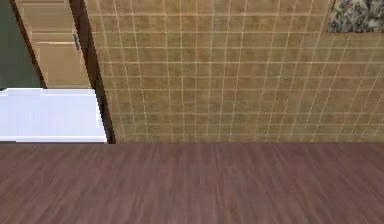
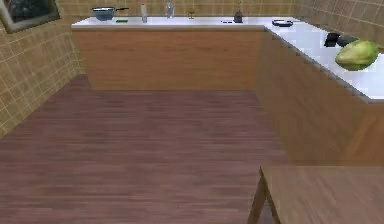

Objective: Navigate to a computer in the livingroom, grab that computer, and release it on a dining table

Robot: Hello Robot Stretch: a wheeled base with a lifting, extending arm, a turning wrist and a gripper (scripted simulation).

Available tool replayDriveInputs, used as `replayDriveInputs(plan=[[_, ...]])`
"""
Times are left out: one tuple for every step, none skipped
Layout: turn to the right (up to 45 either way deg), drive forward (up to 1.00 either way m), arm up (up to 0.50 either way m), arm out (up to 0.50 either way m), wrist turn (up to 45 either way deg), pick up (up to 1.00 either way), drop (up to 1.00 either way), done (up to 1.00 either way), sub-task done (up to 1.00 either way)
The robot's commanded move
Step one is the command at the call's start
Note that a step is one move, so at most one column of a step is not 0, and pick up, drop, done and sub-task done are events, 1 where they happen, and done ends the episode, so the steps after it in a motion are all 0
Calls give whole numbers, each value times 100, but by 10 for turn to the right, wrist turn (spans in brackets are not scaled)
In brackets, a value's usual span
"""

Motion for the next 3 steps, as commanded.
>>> replayDriveInputs(plan=[[0, 25, 0, 0, 0, 0, 0, 0, 0], [-450, 0, 0, 0, 0, 0, 0, 0, 0], [-90, 0, 0, 0, 0, 0, 0, 0, 0]])
